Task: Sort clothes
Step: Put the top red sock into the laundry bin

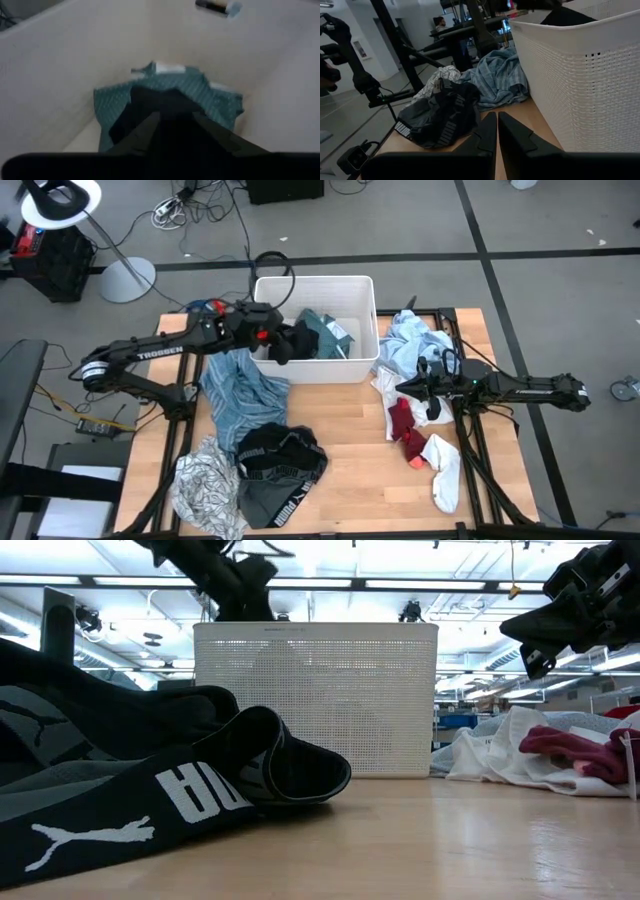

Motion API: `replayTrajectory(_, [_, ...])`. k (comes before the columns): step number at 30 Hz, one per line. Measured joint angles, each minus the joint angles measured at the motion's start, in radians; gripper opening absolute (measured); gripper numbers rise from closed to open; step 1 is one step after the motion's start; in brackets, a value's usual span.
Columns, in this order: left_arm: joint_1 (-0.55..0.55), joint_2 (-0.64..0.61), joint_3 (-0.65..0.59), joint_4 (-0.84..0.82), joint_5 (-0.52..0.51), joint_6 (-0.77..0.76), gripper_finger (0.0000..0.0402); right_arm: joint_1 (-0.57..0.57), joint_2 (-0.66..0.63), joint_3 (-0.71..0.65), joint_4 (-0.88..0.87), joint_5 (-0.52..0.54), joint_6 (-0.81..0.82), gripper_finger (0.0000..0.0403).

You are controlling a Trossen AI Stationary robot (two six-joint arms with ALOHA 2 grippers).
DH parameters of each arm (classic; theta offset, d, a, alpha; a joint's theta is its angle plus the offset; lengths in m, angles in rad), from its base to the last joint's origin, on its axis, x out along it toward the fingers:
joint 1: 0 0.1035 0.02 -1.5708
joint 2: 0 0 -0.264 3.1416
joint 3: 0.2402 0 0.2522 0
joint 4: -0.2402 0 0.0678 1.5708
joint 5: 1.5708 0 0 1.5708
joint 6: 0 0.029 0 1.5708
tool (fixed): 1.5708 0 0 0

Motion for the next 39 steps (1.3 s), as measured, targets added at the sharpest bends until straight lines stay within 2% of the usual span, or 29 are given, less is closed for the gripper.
replayTrajectory(6, [-0.008, -0.001, 0.082, -0.019, 0.025, -0.001, 0.0119, 0.0, 0.0, 0.0, 0.0, 0.0, 0.0, 0.002])
replayTrajectory(11, [-0.011, -0.001, 0.147, -0.143, 0.069, -0.021, 0.0119, 0.0, 0.0, 0.0, 0.0, 0.0, 0.0, 0.002])
replayTrajectory(19, [-0.135, -0.022, 0.15, -0.162, 0.168, -0.002, 0.0119, 0.0, 0.0, 0.0, 0.003, 0.0, 0.0, 0.002])
replayTrajectory(24, [-0.243, -0.059, 0.142, -0.19, 0.041, -0.009, 0.0119, 0.0, 0.0, 0.0, 0.005, 0.0, 0.0, 0.002])
replayTrajectory(31, [-0.439, -0.18, 0.004, -0.105, -0.089, -0.078, 0.0119, 0.0, 0.003, 0.0, 0.014, 0.0, 0.0, 0.002])
replayTrajectory(39, [-0.599, -0.301, -0.183, -0.054, -0.114, -0.164, 0.0119, 0.0, 0.006, 0.0, 0.018, 0.0, 0.0, 0.002])
